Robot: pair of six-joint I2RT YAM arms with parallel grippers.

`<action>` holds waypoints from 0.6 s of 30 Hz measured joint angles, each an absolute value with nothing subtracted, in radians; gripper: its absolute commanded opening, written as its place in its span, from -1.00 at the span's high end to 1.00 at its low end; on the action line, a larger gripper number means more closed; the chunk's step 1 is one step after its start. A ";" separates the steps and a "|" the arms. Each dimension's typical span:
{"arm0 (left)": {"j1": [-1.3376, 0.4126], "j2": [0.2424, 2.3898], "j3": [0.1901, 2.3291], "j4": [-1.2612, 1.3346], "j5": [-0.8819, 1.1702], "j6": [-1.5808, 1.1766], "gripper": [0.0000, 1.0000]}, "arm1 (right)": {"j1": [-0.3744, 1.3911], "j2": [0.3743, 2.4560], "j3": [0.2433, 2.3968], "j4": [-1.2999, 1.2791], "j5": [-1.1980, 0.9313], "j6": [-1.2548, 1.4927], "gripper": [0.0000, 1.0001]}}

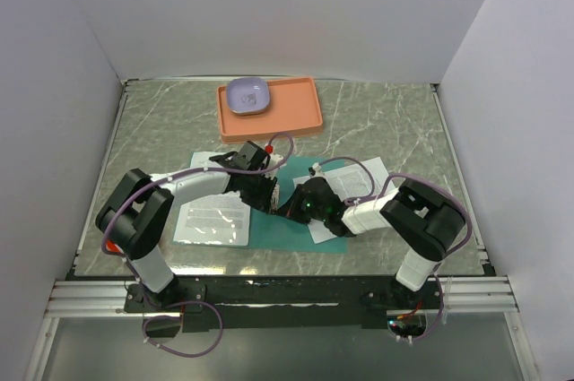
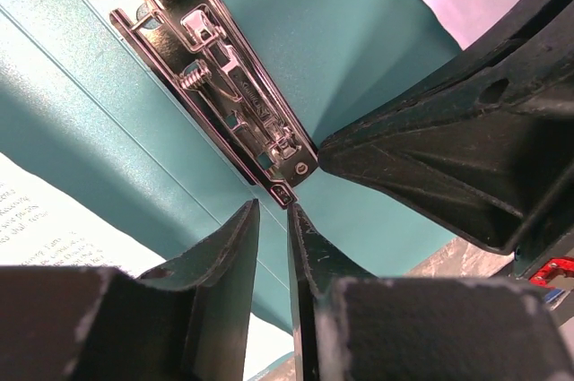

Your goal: Put the files into the folder

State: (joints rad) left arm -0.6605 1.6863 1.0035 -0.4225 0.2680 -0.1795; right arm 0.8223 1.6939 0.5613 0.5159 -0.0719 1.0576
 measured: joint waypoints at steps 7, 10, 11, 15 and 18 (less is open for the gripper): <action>-0.656 1.686 1.003 -0.422 0.269 -0.178 0.53 | 0.826 1.703 0.561 0.533 -0.072 1.067 0.93; -0.655 1.687 1.003 -0.421 0.270 -0.178 0.54 | 0.827 1.704 0.560 0.535 -0.072 1.073 0.93; -0.655 1.688 1.003 -0.421 0.270 -0.178 0.54 | 0.827 1.704 0.559 0.538 -0.072 1.074 0.93; -0.655 1.703 1.003 -0.413 0.275 -0.178 0.59 | 0.827 1.705 0.556 0.542 -0.072 1.081 0.93; -0.654 1.707 1.003 -0.412 0.284 -0.178 0.62 | 0.827 1.705 0.556 0.543 -0.072 1.081 0.94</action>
